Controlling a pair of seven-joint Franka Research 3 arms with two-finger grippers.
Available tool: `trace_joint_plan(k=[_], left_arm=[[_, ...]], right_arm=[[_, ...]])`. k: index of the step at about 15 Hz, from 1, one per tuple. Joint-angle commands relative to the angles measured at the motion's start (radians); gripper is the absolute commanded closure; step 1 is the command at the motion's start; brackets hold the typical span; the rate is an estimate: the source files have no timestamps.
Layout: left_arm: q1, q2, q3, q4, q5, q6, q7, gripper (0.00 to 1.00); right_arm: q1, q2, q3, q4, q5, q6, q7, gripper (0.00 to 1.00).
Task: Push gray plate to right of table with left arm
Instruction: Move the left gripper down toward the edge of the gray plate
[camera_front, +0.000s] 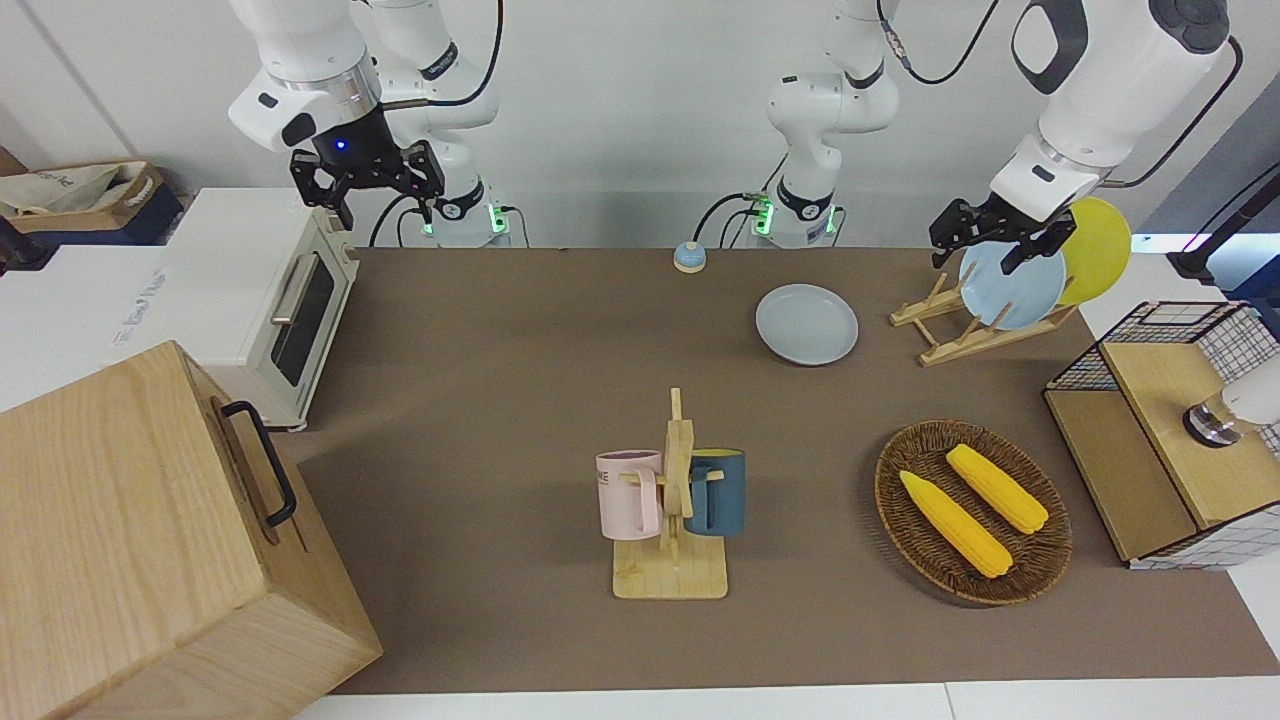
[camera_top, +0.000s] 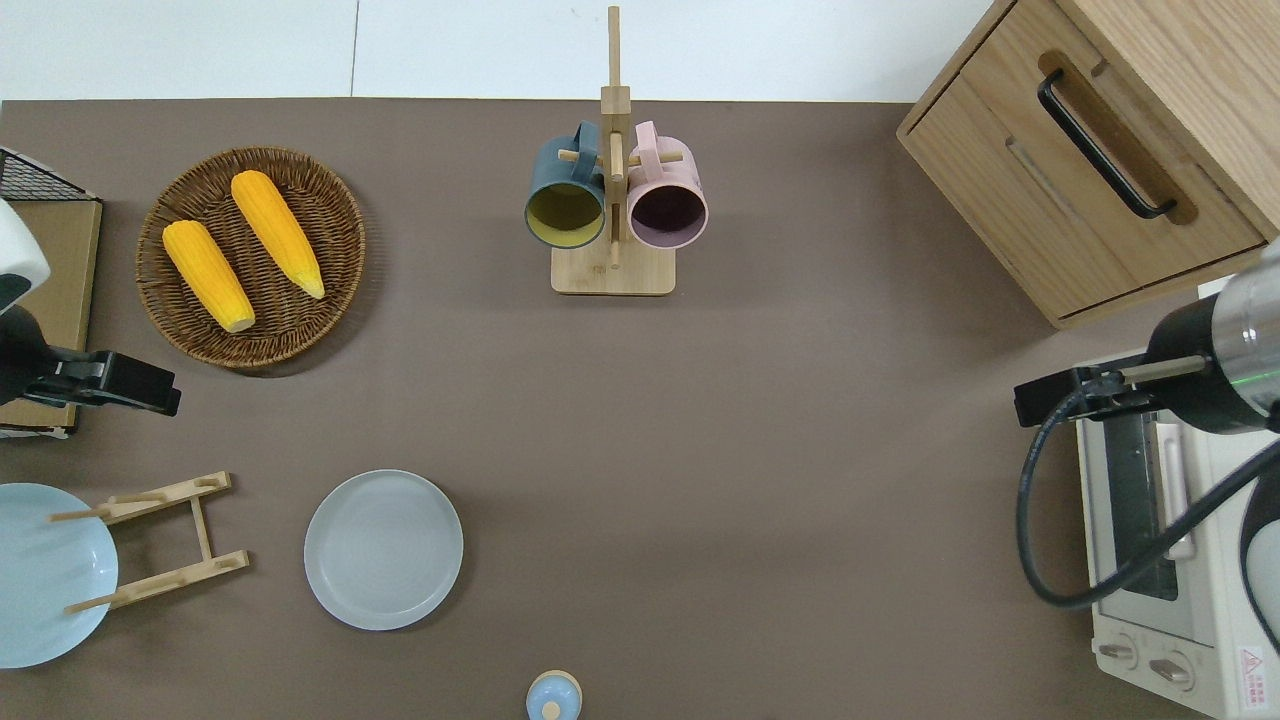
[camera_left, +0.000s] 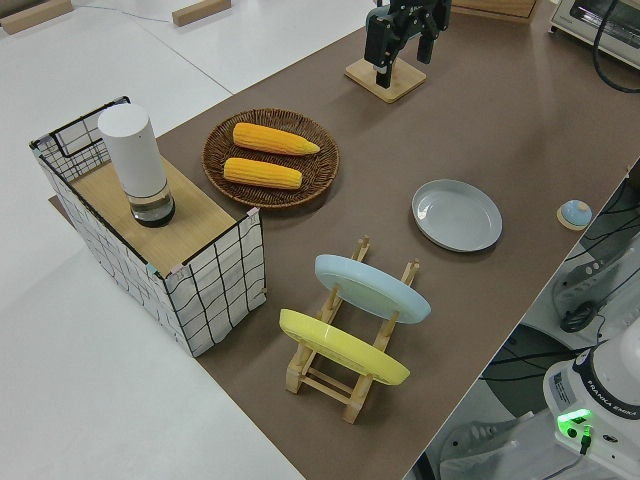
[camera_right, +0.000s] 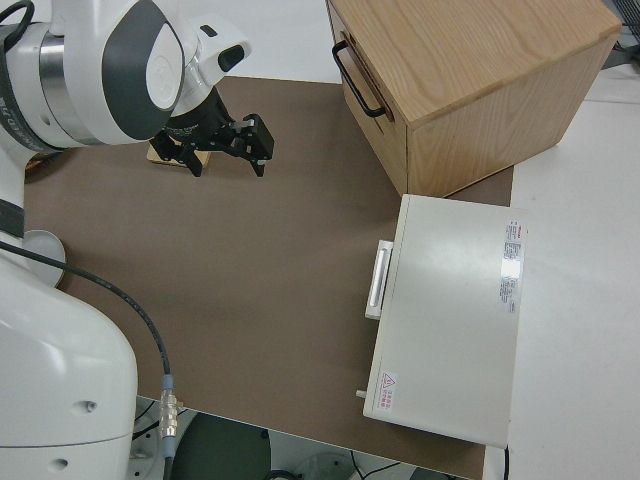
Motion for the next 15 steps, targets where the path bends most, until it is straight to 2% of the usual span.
trace_joint_plan(k=[1, 5, 8, 12, 15], left_arm=[[-0.009, -0.083, 0.007, -0.134, 0.004, 0.072, -0.02, 0.01], [-0.006, -0.205, 0.006, -0.322, 0.002, 0.169, -0.02, 0.01], [-0.01, -0.356, 0.006, -0.583, 0.002, 0.326, -0.035, 0.01], [-0.011, -0.426, 0.0, -0.737, 0.004, 0.433, -0.066, 0.01], [-0.009, -0.466, -0.029, -0.845, 0.004, 0.524, -0.1, 0.01]], right_arm=[[-0.011, -0.008, 0.006, -0.001, 0.008, -0.012, -0.001, 0.017], [-0.011, -0.008, 0.006, 0.001, 0.008, -0.012, -0.001, 0.017], [-0.011, -0.008, 0.006, 0.001, 0.008, -0.012, -0.003, 0.017], [-0.011, -0.008, 0.006, -0.001, 0.008, -0.012, -0.001, 0.017], [-0.011, -0.008, 0.006, 0.001, 0.008, -0.012, -0.003, 0.017]])
